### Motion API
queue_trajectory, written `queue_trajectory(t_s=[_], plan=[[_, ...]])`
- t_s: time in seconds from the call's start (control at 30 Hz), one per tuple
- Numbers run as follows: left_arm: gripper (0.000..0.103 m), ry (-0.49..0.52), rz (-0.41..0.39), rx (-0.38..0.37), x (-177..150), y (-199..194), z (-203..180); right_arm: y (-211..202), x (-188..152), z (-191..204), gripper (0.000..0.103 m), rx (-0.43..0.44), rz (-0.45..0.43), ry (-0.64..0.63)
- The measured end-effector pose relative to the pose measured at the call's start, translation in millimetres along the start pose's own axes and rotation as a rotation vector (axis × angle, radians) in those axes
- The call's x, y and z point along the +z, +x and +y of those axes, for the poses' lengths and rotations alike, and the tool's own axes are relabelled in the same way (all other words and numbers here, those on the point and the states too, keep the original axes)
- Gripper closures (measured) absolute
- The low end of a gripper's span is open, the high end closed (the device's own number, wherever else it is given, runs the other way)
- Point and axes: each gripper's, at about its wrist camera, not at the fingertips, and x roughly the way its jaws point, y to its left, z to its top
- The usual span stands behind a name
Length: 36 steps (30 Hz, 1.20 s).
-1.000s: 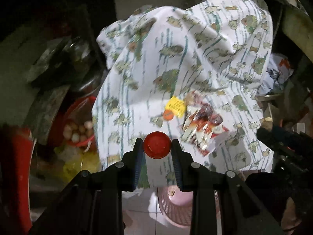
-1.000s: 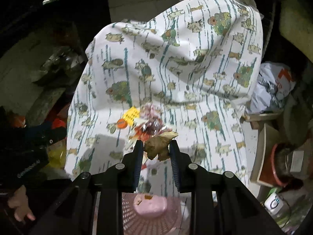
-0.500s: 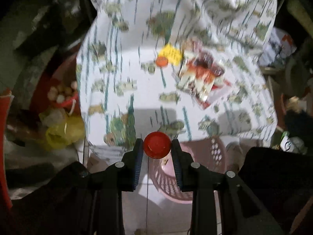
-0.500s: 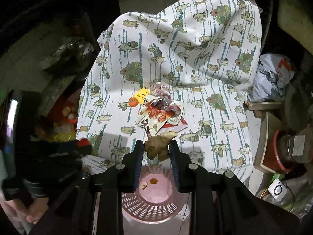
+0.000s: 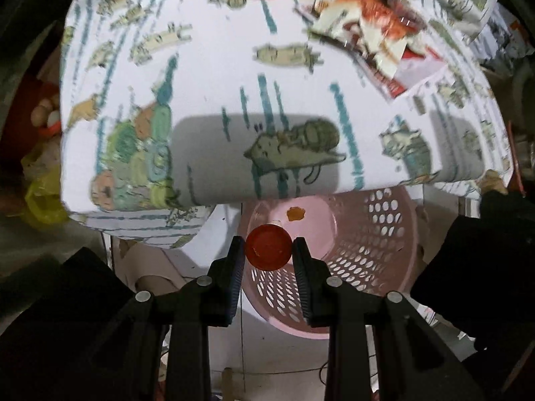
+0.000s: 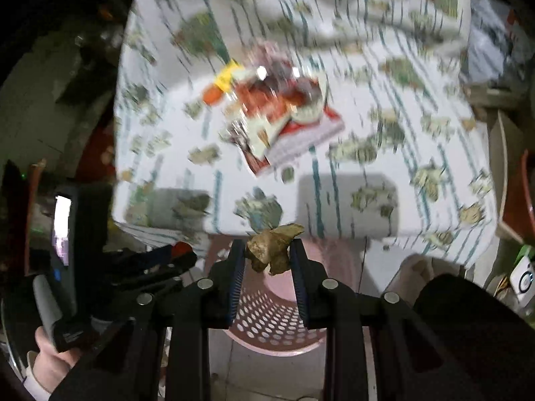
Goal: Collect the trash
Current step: 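Carry the red cap and brown paper over the pink basket and open both tools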
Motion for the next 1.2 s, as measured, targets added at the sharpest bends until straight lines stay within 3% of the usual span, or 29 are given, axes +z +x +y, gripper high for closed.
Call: queue_trajectory(t_s=[0.37,0.57,0.6,0.63,0.7,0.83,0.93,1.2], plan=[[0.075,0.060,0.064,0.030,-8.0,27.0,-7.9,72.9,-11.0,-16.2,0.074,-0.045,0.126,0.011],[0.075,0.050,0.072,0.013,2.7,41.6,-11.0,93.6,-13.1,-27.9,0.074,-0.132,0.131,0.008],[0.073,0.051,0.070,0.026,2.0,41.6,-10.1,95.7,-14.0,-30.7,0.074,-0.130,0.139,0.019],[0.060,0.054,0.066,0.038,1.6,40.2,-9.9,96.0,-14.6,-32.3,0.074,-0.127,0.142,0.025],[0.049,0.064,0.047,0.058,2.3,33.3,-10.6,92.2,-14.2,-34.8,0.073,-0.123,0.132,0.022],[0.050,0.017,0.076,0.084,2.4,21.3,-2.4,81.8,-9.4,-36.4,0.052,-0.100,0.101,0.049],[0.050,0.002,0.034,0.074,2.1,-2.3,0.7,72.9,-3.3,-32.7,0.051,-0.109,0.072,0.042],[0.050,-0.015,-0.160,0.072,3.8,-81.1,13.4,17.3,6.3,-3.2,0.051,-0.026,-0.044,0.007]])
